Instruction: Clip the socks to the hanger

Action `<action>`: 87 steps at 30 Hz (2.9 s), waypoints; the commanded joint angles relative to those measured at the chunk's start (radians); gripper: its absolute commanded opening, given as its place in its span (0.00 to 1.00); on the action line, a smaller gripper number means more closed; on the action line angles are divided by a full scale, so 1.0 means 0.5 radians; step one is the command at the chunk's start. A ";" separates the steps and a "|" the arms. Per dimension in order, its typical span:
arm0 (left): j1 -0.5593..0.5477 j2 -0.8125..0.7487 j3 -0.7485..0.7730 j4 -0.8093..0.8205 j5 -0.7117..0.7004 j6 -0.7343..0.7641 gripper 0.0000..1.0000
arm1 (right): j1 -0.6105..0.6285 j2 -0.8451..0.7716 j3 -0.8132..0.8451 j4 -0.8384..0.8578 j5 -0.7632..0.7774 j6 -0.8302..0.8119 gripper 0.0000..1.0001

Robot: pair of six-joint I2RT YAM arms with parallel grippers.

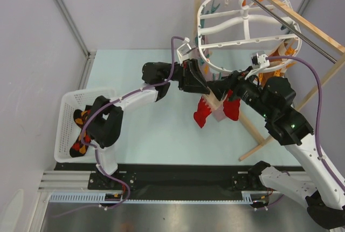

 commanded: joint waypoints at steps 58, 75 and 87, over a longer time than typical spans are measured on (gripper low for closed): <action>-0.229 -0.437 0.047 -1.918 -1.857 2.692 0.46 | -0.707 -0.068 0.124 -0.241 -0.304 -0.056 0.80; -0.229 -0.627 0.231 -2.675 -1.734 2.720 0.00 | -0.707 -0.068 0.177 -0.321 -0.371 -0.071 0.81; -0.373 -0.593 0.908 -3.792 -1.685 2.652 0.00 | -0.707 -0.046 0.468 -0.698 -0.675 0.162 0.84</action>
